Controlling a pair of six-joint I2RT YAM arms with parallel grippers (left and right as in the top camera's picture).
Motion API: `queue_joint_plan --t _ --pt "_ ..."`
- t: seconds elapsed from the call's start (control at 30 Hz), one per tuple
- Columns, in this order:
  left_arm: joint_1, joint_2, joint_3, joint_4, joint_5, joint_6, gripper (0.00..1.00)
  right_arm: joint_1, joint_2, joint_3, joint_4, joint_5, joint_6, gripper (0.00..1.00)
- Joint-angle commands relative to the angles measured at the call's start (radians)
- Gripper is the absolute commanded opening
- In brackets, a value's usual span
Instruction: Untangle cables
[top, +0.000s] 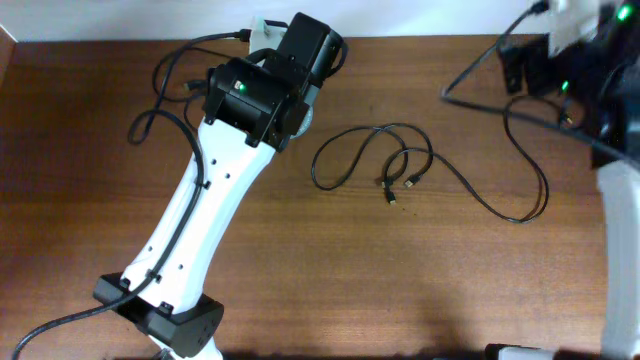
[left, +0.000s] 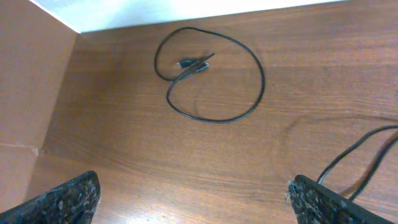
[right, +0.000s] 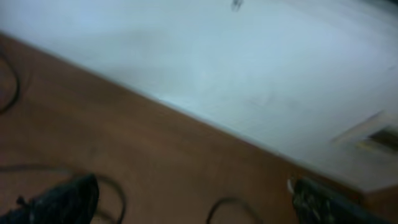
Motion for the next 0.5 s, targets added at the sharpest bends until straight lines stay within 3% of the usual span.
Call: queue_joint_plan --t 0.0,0.07,0.23,0.47 --pt "0.003 -0.040 -0.001 -0.003 -0.049 -0.009 0.99 0.016 -0.125 -0.285 0.123 -0.013 0.085 0.98" --pt "0.003 -0.040 -0.001 -0.011 -0.051 -0.009 0.99 0.016 -0.161 -0.426 0.115 0.013 0.093 0.99" --pt "0.003 -0.045 -0.001 -0.005 -0.051 -0.009 0.99 0.017 -0.113 -0.621 0.211 -0.023 0.319 0.99" --pt "0.003 -0.091 -0.001 -0.028 -0.051 -0.009 0.99 0.017 0.019 -0.783 0.280 -0.044 0.260 0.99"
